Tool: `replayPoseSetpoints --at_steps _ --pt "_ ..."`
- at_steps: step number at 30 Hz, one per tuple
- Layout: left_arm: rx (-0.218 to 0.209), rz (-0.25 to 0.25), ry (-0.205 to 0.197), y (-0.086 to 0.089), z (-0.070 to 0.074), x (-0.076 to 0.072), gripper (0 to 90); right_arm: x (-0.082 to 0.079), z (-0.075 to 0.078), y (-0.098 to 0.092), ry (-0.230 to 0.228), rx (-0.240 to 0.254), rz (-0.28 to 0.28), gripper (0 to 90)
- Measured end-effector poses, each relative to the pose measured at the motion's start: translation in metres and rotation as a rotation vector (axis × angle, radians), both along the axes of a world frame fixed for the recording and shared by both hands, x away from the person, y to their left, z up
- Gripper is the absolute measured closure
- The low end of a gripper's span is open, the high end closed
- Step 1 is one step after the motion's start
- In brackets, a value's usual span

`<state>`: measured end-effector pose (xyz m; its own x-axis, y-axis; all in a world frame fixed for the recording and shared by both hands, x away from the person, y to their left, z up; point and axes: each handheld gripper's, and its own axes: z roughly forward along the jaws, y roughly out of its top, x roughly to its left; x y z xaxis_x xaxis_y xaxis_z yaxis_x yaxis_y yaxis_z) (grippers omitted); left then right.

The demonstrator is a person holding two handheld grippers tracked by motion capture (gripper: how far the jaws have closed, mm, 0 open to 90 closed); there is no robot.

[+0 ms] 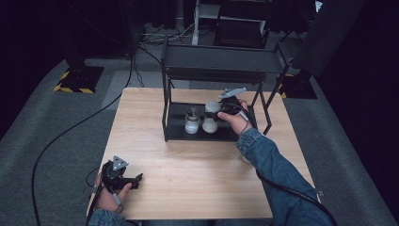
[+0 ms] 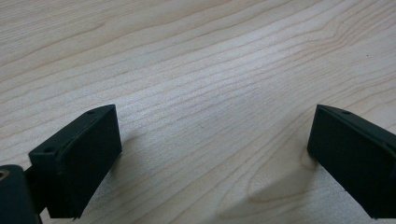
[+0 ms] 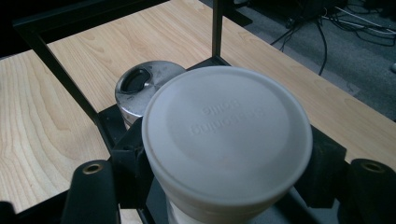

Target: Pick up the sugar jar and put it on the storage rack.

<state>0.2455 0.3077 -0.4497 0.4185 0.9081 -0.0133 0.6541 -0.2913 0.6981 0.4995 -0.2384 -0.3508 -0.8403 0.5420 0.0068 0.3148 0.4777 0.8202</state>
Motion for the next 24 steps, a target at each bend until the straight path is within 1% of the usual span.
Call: replayPoseSetpoints --at_steps 11,15,18,24 --pt "-0.002 0.001 -0.001 -0.0001 -0.0003 -0.0002 2.8 0.0011 -0.0043 0.0023 0.012 -0.012 -0.006 33.3" --pt "0.0 -0.001 0.0 0.0 0.0 0.0 2.8 0.0014 -0.0062 0.0028 0.02 -0.015 -0.016 33.2" --pt "0.0 -0.001 0.0 0.0 0.0 0.0 2.9 0.0015 -0.0074 0.0011 0.021 -0.01 -0.019 33.2" --pt "0.001 -0.002 0.001 0.0001 0.0002 0.0001 2.9 0.0 -0.0072 0.0006 0.015 -0.019 -0.019 33.1"
